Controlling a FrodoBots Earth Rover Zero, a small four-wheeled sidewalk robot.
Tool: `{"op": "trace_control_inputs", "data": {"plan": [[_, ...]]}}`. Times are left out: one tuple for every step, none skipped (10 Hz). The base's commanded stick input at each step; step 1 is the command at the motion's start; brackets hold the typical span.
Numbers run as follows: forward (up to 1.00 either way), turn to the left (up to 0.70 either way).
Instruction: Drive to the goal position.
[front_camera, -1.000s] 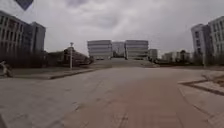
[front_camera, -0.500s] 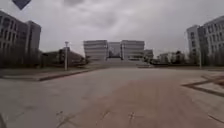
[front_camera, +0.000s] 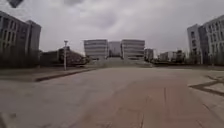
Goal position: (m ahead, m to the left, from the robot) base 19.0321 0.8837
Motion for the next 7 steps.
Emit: {"op": "trace_control_inputs", "data": {"plan": [[0.70,-0.01],[0.70,-0.01],[0.70,-0.01],[0.70,-0.01],[0.70,-0.01],[0.70,-0.01],[0.70,-0.01]]}}
